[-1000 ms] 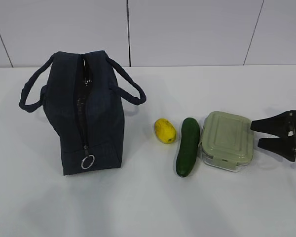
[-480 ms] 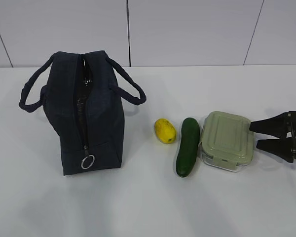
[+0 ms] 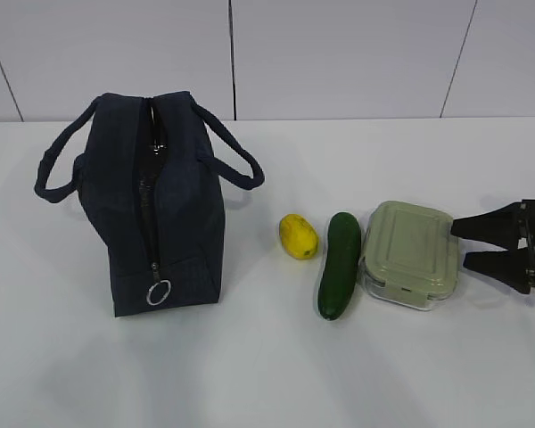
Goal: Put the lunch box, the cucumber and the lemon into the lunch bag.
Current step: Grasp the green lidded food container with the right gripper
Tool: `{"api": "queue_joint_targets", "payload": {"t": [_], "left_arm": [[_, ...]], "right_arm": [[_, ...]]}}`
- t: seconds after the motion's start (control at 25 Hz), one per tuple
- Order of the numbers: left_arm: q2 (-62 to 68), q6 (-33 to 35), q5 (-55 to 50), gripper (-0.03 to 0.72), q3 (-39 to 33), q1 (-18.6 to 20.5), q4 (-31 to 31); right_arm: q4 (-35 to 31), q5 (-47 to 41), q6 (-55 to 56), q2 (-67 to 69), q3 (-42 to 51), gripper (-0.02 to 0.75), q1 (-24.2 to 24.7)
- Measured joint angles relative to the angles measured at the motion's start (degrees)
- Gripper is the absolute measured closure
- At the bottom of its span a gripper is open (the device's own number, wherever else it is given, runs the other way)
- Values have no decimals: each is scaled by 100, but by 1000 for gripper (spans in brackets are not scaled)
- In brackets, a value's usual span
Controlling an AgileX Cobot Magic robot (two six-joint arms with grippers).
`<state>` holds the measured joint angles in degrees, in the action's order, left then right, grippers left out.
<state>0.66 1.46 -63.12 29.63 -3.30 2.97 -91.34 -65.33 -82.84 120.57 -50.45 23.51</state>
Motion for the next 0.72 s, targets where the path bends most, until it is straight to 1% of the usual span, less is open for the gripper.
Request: {"api": "queue_joint_targets", "payload": {"t": [0.2,0.44,0.72], "left_arm": [[0,0,0,442,0,0,0],[0,0,0,442,0,0,0],[0,0,0,442,0,0,0]], "right_arm": [[0,0,64,0,0,170,-14],[0,0,99,0,0,171,-201],[0,53,99,0,0,170,-201]]}}
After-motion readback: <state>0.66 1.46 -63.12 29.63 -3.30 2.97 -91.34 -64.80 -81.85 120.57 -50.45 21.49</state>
